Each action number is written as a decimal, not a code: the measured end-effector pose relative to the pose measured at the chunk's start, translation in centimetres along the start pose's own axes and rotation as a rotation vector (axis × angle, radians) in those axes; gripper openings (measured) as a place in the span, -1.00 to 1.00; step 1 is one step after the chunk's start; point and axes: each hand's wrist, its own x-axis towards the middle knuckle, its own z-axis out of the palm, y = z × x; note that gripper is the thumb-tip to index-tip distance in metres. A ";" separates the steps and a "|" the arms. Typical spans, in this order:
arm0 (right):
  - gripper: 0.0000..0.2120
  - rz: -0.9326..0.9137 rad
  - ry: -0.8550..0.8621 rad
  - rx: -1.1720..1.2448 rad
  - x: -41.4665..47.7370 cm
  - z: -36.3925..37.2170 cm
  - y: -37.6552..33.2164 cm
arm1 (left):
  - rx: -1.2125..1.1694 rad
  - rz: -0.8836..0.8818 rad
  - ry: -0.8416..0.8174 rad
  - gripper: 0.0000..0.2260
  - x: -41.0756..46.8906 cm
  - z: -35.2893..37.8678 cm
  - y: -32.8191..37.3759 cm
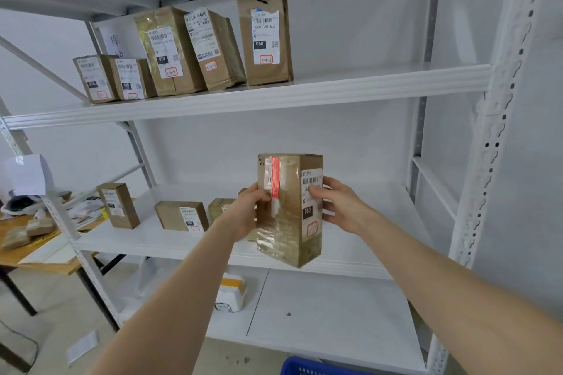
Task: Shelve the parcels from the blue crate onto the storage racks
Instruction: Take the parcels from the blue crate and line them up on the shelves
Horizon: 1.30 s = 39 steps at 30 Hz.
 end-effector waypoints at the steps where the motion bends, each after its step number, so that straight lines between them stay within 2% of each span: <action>1: -0.59 -0.007 0.007 0.006 0.0 0.1 0.1 | 0.007 0.015 0.029 -0.76 -0.3 0.4 0.2; 4: -0.60 -0.007 0.028 0.036 0.1 0.3 0.3 | 0.016 0.034 0.097 -0.74 -0.7 1.2 0.6; 7: -0.63 -0.033 0.091 0.031 0.4 1.1 0.3 | 0.131 0.024 0.110 -0.33 -0.3 1.8 0.3; 10: -0.64 -0.063 0.115 -0.016 0.4 2.0 -0.2 | 0.159 0.039 0.093 -0.20 0.0 2.1 0.2; 13: -0.63 -0.079 0.115 -0.064 0.6 2.4 -0.6 | 0.160 0.042 0.110 -0.26 0.2 1.6 0.7; 17: -0.61 -0.074 0.101 -0.090 0.6 3.4 -1.5 | 0.091 0.069 0.150 -0.54 -0.1 1.0 1.6; 19: -0.64 0.007 0.036 -0.093 0.3 4.0 -1.9 | 0.048 0.070 0.131 -0.62 -0.2 0.6 2.2; 21: -0.51 0.118 -0.056 -0.073 0.2 4.9 -2.0 | 0.036 0.080 0.105 -0.67 -0.5 0.2 3.1; 23: -0.29 0.145 -0.106 -0.061 0.4 5.7 -1.8 | 0.048 0.095 0.084 -0.71 -0.5 -0.4 3.8; 24: -0.24 0.142 -0.110 -0.050 0.6 6.1 -1.8 | 0.052 0.103 0.071 -0.73 -0.6 -0.7 4.1; 29: -0.36 0.071 -0.080 -0.021 1.0 7.7 -2.3 | 0.091 0.114 0.040 -0.76 -0.2 -2.3 5.3; 32: -0.36 0.044 -0.058 -0.040 1.4 8.5 -2.6 | 0.103 0.124 0.048 -0.71 -0.3 -2.7 6.1; 36: -0.47 -0.011 -0.020 -0.017 1.7 9.2 -3.5 | 0.136 0.120 0.048 -0.66 -1.1 -3.2 7.0; 39: -0.40 -0.034 -0.007 -0.007 2.4 9.7 -3.7 | 0.165 0.100 0.049 -0.68 -1.5 -3.9 6.7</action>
